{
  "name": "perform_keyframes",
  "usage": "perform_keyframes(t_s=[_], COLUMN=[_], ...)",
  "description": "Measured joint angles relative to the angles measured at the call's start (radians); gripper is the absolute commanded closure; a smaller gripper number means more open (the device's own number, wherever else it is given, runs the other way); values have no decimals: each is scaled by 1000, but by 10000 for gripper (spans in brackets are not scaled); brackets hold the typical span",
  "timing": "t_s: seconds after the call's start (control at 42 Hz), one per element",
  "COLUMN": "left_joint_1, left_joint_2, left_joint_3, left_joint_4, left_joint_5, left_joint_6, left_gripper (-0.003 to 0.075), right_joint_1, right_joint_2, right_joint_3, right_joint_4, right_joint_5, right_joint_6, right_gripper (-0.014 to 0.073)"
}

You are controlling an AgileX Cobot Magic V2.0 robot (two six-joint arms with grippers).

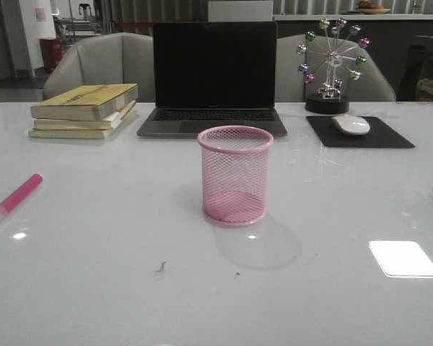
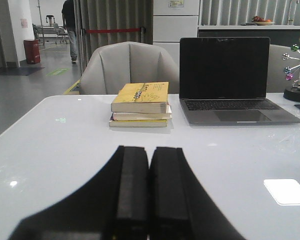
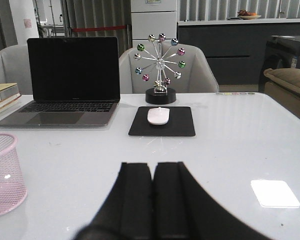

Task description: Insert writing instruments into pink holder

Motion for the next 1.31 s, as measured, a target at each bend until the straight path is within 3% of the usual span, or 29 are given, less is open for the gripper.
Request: perform_keyframes(t_s=[1.049, 1.311], left_joint_1=[0, 0], left_joint_2=[0, 0], left_joint_3=[0, -6], left_joint_4=[0, 0], left_joint_5=[0, -100], left_joint_6=[0, 0], left_gripper=[623, 623], right_joint_1=[0, 0], right_joint_2=[0, 0], right_joint_3=[0, -19], right_joint_4=[-2, -22], right_joint_5=[-1, 14], right_joint_6=[0, 0], right_gripper=[524, 524])
